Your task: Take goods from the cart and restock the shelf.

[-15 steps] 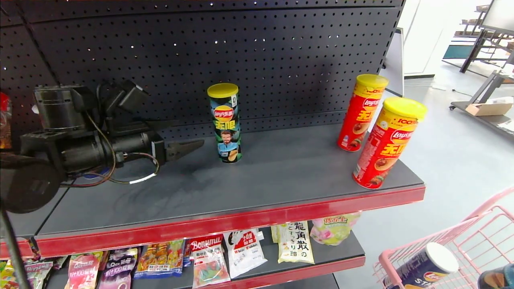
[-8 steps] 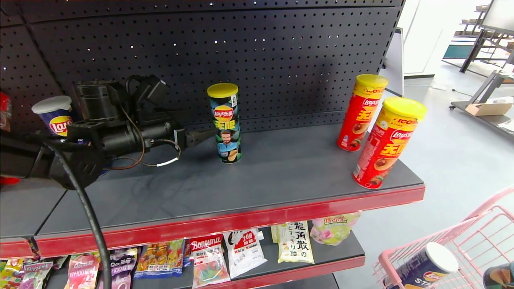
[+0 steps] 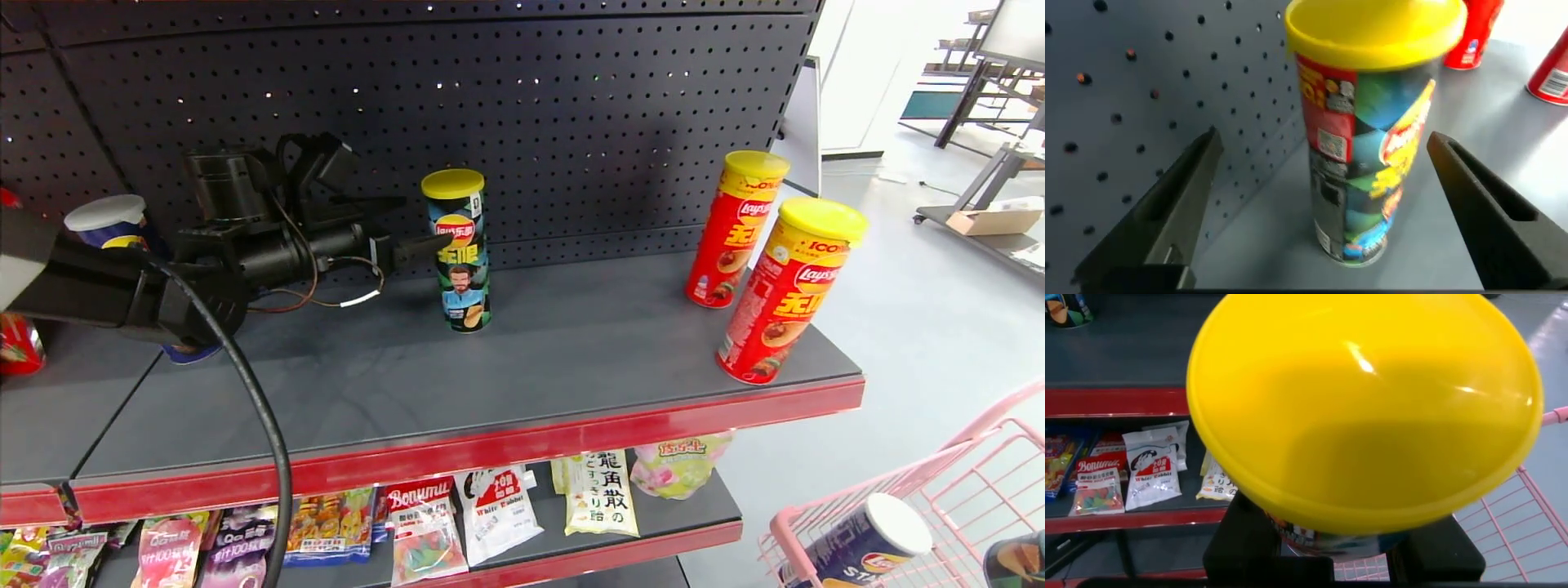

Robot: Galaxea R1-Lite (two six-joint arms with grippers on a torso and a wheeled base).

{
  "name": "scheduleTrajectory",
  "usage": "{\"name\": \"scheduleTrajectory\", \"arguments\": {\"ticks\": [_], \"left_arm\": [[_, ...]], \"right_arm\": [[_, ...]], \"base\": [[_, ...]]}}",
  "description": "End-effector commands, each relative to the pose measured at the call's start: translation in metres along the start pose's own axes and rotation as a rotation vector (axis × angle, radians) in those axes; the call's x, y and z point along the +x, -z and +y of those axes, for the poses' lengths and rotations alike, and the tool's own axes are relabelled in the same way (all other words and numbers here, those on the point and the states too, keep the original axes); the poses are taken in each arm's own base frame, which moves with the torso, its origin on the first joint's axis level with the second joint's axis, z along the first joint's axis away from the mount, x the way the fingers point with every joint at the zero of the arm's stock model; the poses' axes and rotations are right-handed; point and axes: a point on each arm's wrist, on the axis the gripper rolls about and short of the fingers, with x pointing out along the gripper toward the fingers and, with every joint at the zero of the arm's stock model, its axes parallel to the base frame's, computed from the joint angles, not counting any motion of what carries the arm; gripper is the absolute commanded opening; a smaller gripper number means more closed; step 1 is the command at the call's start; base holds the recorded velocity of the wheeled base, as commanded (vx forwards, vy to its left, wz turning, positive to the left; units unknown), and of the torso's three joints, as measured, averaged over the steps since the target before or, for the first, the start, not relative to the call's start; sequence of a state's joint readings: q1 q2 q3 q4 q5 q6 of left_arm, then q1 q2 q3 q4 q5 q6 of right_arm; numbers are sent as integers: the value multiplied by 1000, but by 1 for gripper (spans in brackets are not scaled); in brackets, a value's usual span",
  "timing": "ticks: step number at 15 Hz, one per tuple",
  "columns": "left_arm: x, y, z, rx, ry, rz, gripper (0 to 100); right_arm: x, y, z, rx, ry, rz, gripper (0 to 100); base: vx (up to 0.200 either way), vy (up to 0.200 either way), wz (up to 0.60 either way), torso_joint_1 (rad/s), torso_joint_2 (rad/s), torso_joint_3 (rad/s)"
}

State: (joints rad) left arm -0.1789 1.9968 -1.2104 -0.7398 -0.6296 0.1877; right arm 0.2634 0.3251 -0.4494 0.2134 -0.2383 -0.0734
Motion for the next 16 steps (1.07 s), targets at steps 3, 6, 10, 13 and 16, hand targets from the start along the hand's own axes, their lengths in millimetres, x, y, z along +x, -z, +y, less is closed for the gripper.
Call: {"name": "scheduleTrajectory", "arguments": {"ticks": [3, 6, 10, 13, 16], "left_arm": [[7, 2, 7, 9, 12, -12, 100], [11, 4, 8, 3, 57, -20, 100], [22, 5, 6, -3, 75, -26, 100], [33, 8, 3, -11, 92, -32, 100], [34, 8, 1, -17, 98, -34, 100]], "right_arm": [[2, 0, 0, -3, 0, 12, 0], [4, -1, 1, -5, -1, 19, 0], [5, -1, 1, -6, -3, 25, 0], [7, -3, 2, -9, -3, 34, 0], [9, -3, 2, -10, -4, 41, 0]], "base": [[0, 0, 0, 0, 0, 0], [0, 0, 0, 0, 0, 0], [0, 0, 0, 0, 0, 0], [0, 0, 0, 0, 0, 0], [0, 0, 0, 0, 0, 0]]}}
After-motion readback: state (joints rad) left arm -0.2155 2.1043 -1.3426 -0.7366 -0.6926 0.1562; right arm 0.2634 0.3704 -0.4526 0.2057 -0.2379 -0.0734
